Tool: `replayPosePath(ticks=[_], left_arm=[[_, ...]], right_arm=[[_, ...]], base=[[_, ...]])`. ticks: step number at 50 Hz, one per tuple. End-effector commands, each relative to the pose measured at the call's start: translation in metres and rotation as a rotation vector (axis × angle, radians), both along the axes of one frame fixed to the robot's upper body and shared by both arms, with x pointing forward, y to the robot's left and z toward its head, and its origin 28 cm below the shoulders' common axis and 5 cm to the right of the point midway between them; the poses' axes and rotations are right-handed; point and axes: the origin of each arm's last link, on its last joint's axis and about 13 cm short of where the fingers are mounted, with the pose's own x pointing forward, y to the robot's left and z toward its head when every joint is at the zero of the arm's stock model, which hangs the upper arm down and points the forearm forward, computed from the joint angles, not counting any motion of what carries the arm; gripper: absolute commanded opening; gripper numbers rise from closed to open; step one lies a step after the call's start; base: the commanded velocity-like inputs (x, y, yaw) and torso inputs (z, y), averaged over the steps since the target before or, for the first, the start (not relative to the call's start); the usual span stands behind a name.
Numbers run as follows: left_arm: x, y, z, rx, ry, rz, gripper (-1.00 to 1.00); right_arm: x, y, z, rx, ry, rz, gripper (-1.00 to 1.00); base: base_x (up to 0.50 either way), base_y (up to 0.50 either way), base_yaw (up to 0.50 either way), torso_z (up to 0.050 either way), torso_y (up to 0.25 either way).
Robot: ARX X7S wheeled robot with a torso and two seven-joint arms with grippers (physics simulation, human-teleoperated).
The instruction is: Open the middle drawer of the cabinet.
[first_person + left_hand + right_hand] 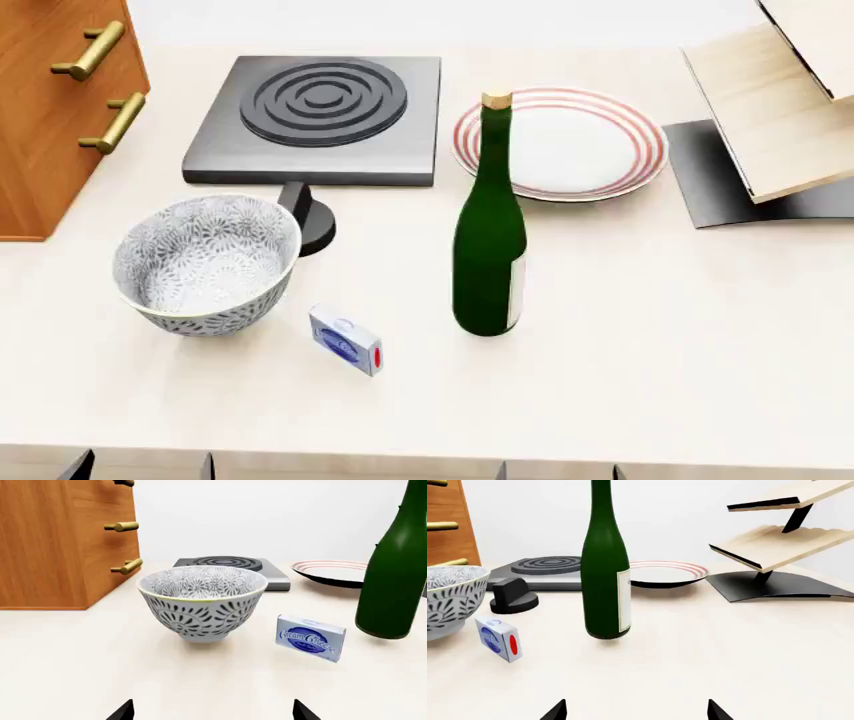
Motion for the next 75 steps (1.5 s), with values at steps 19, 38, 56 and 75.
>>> replayPosePath(ticks=[19, 38, 56, 75], left_arm=[[-0.002, 0.000, 0.002, 0.006, -0.011, -0.013, 1.00], [-0.005, 0.001, 0.019, 0.013, -0.149, 0.022, 1.00], [-0.005, 0.000, 0.061, 0.027, -0.301, 0.002, 1.00], [-0.019, -0.005, 0.123, 0.019, -0.510, -0.041, 1.00]], right_arm=[[0.000, 0.001, 0.000, -0.003, 0.008, -0.006, 1.00], [-0.002, 0.000, 0.014, -0.063, -0.015, 0.000, 1.00], [0.001, -0.005, 0.067, -0.091, -0.152, -0.045, 1.00], [-0.013, -0.006, 0.126, -0.121, -0.341, -0.068, 1.00]], base=[[0.00, 0.00, 0.00, 0.000, 0.000], [0.00, 0.00, 0.00, 0.000, 0.000], [0.00, 0.00, 0.00, 0.000, 0.000], [0.00, 0.00, 0.00, 0.000, 0.000]])
